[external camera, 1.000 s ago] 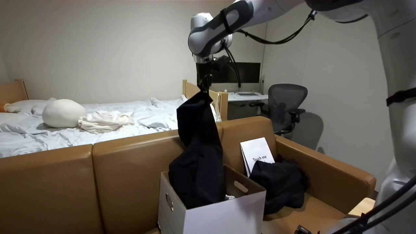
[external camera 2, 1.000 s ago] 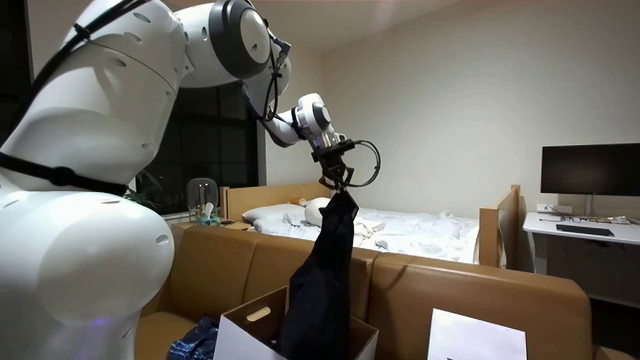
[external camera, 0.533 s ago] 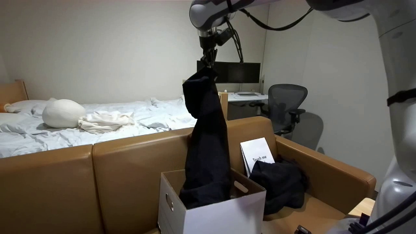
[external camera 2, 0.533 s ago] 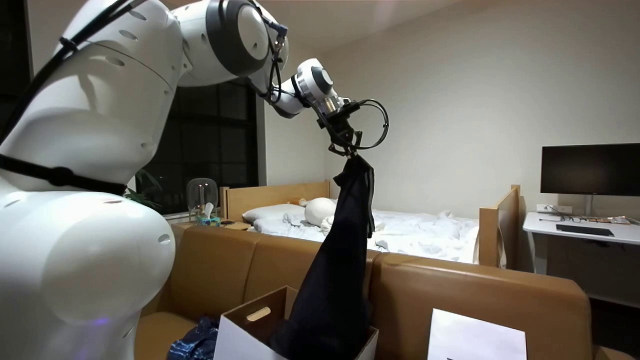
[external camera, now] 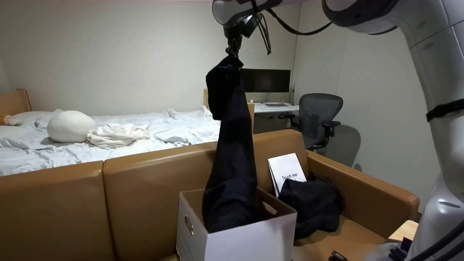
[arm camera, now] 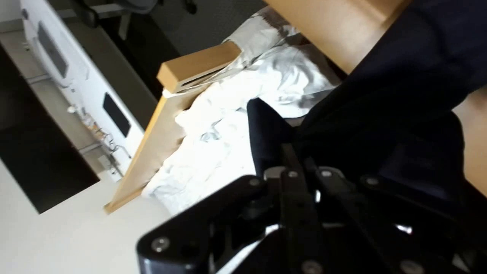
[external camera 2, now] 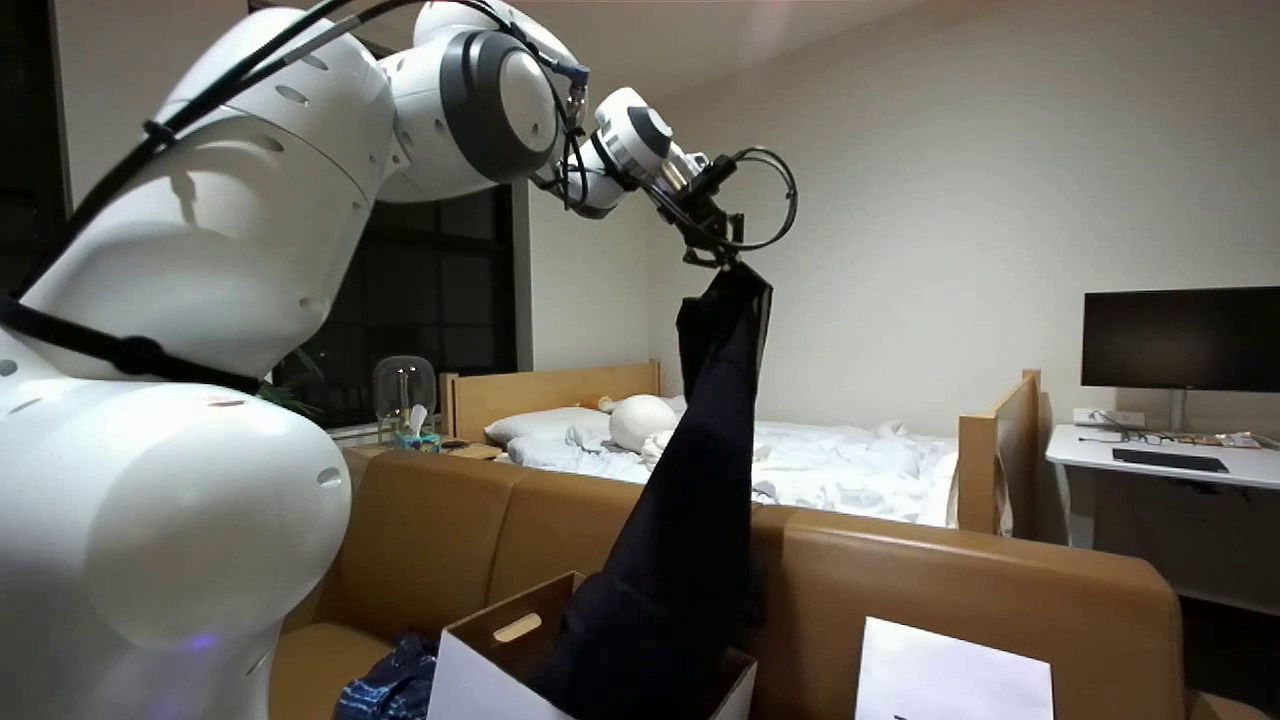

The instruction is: Remove the hoodie from the box and put it on the couch

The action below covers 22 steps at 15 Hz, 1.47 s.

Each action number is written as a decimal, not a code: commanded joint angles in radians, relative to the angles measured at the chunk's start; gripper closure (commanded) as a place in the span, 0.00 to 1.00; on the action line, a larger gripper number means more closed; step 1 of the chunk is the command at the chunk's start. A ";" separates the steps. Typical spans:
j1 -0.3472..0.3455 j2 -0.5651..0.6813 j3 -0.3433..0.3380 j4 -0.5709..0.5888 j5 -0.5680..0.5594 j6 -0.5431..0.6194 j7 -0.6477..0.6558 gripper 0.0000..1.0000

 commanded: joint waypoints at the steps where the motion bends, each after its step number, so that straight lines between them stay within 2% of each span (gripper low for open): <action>1: 0.010 0.094 -0.054 0.243 -0.095 -0.002 -0.098 0.98; 5: -0.015 0.190 -0.109 0.474 -0.175 0.020 -0.139 0.98; 9: -0.048 0.229 -0.199 0.593 -0.227 0.072 -0.124 0.98; 10: -0.021 0.183 -0.168 0.496 -0.190 0.032 -0.092 0.98; 16: -0.019 0.203 -0.169 0.510 -0.190 0.028 -0.091 0.98; 17: -0.032 0.221 -0.185 0.537 -0.207 0.065 -0.087 0.98; 18: -0.055 0.276 -0.213 0.638 -0.215 0.078 -0.094 0.98; 22: -0.104 0.292 -0.289 0.738 -0.227 0.140 -0.084 0.98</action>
